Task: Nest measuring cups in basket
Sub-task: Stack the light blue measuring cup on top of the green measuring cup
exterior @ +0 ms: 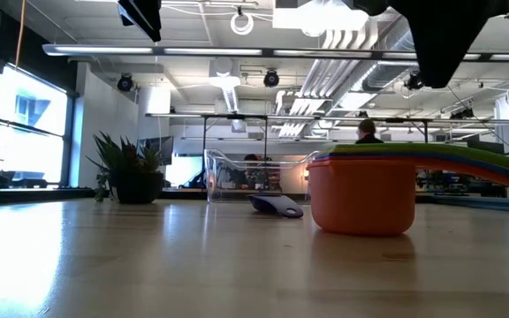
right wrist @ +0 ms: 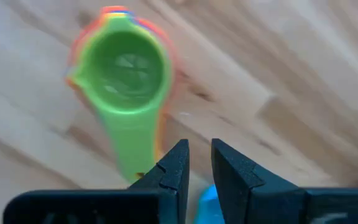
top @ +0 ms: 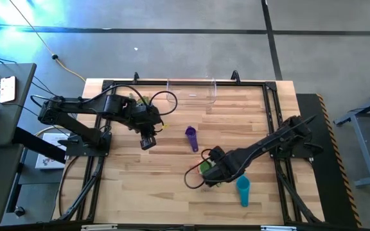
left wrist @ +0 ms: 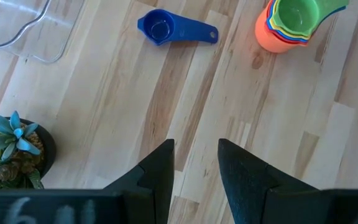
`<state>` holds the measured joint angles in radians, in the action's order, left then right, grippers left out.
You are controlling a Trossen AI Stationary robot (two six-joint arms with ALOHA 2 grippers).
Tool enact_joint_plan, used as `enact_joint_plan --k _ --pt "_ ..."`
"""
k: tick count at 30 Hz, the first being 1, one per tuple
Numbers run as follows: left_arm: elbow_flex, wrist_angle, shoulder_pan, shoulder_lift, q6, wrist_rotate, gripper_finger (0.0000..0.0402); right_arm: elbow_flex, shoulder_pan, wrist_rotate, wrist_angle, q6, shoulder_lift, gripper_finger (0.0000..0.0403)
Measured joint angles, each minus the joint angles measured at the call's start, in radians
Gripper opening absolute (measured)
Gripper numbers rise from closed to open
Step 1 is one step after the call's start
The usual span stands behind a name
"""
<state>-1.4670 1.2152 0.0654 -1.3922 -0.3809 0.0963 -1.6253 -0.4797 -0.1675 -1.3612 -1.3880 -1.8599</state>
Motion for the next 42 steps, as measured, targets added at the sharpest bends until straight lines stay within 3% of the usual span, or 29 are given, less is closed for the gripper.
enact_joint_plan --k 13,19,27,35,42 --pt "0.0 -0.001 0.0 0.0 -0.002 0.0 0.0113 0.405 -0.012 -0.002 0.163 -0.077 0.337 0.006" --pt "0.0 -0.001 0.0 0.0 -0.002 0.001 0.0113 0.558 -0.034 0.067 0.271 -0.082 0.449 0.006" --pt "0.0 -0.002 0.0 0.0 -0.026 0.001 0.0113 0.67 -0.1 0.177 0.343 -0.15 0.474 0.0075" --pt "0.0 -0.009 0.0 0.0 -0.063 0.021 0.0113 0.72 -0.163 0.187 0.433 -0.209 0.473 0.0108" --pt "0.0 -0.009 0.0 0.0 -0.089 0.024 0.0113 0.775 -0.219 0.195 0.513 -0.297 0.455 0.011"
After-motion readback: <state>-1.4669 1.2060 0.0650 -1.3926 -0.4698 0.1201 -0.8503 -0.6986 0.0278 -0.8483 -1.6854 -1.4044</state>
